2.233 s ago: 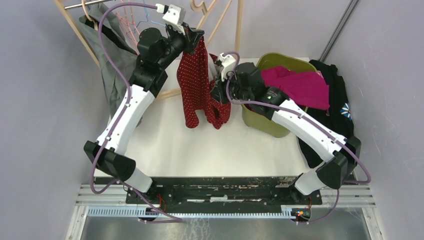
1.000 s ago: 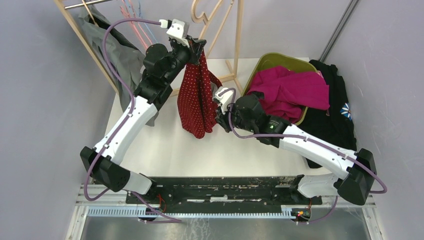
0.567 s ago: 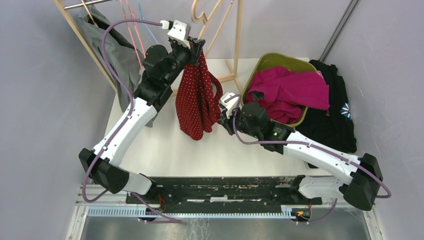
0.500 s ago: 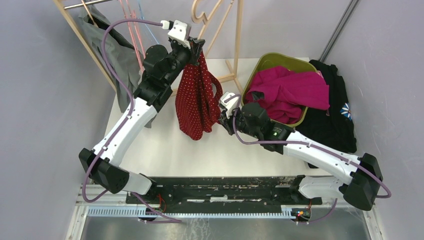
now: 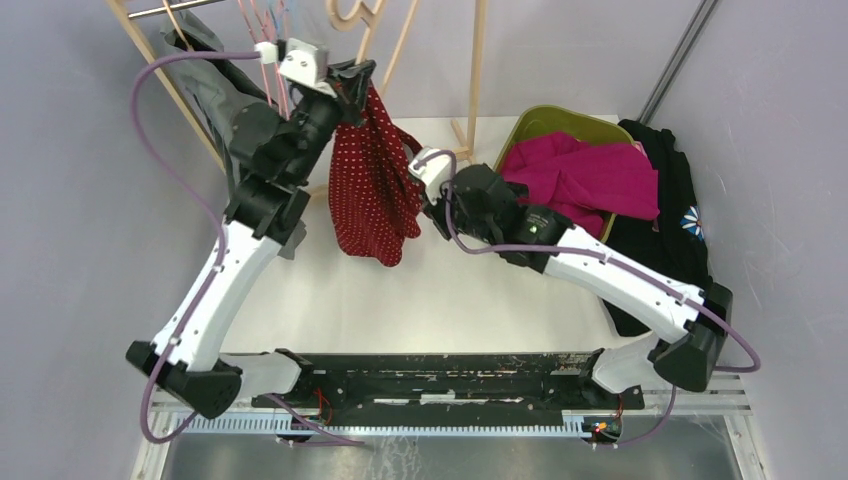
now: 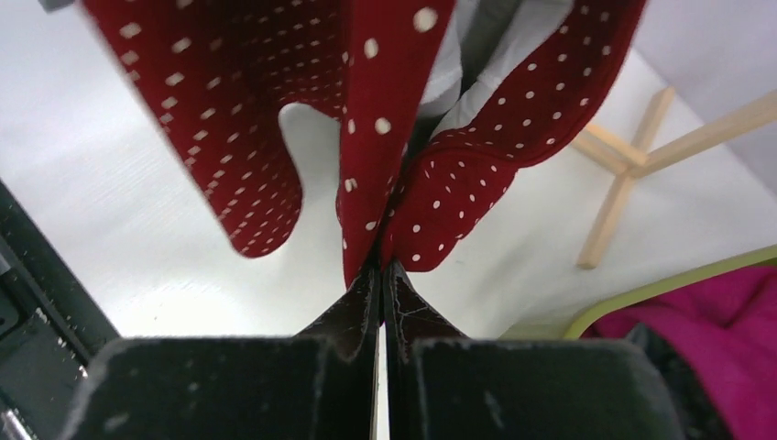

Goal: Remove the skirt from the hanger

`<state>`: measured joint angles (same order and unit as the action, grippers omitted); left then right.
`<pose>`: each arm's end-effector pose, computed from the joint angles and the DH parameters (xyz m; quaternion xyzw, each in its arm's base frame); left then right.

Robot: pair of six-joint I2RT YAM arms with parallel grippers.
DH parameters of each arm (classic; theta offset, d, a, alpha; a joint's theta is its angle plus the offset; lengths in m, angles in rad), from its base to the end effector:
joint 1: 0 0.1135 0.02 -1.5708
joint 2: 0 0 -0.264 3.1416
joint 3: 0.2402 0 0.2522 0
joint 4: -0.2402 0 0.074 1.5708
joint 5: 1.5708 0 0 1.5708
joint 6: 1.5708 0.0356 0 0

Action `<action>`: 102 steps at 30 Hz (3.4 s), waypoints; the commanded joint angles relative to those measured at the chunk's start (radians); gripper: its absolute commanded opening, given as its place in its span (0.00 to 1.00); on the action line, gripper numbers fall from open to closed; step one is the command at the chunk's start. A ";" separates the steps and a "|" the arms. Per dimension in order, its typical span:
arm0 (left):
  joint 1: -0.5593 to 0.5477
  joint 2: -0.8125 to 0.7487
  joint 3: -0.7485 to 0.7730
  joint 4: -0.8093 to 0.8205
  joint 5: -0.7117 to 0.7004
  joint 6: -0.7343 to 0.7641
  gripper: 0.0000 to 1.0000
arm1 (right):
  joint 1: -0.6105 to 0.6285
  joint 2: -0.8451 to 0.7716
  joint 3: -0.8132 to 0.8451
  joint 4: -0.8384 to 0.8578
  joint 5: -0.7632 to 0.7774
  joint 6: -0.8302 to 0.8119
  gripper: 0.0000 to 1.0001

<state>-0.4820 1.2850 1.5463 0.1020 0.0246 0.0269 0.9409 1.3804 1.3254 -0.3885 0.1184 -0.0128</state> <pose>0.2381 -0.1255 0.5270 0.1527 0.5469 -0.1925 0.8004 0.1900 0.2534 0.3722 -0.3592 0.7642 0.1940 0.4993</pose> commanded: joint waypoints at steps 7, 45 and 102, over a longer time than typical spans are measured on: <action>0.030 -0.236 -0.029 0.057 -0.049 0.027 0.03 | -0.018 0.153 0.328 -0.326 0.283 -0.121 0.01; 0.030 -0.140 -0.015 0.481 0.050 -0.116 0.03 | -0.100 0.125 0.319 -0.225 0.182 -0.098 0.01; 0.030 -0.179 0.037 -0.078 0.131 -0.219 0.03 | -0.330 0.127 0.608 -0.123 -0.073 -0.011 0.68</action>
<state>-0.4591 1.0985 1.4944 -0.0296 0.1757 -0.1783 0.6159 1.6169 1.9625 -0.5739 0.2401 -0.1379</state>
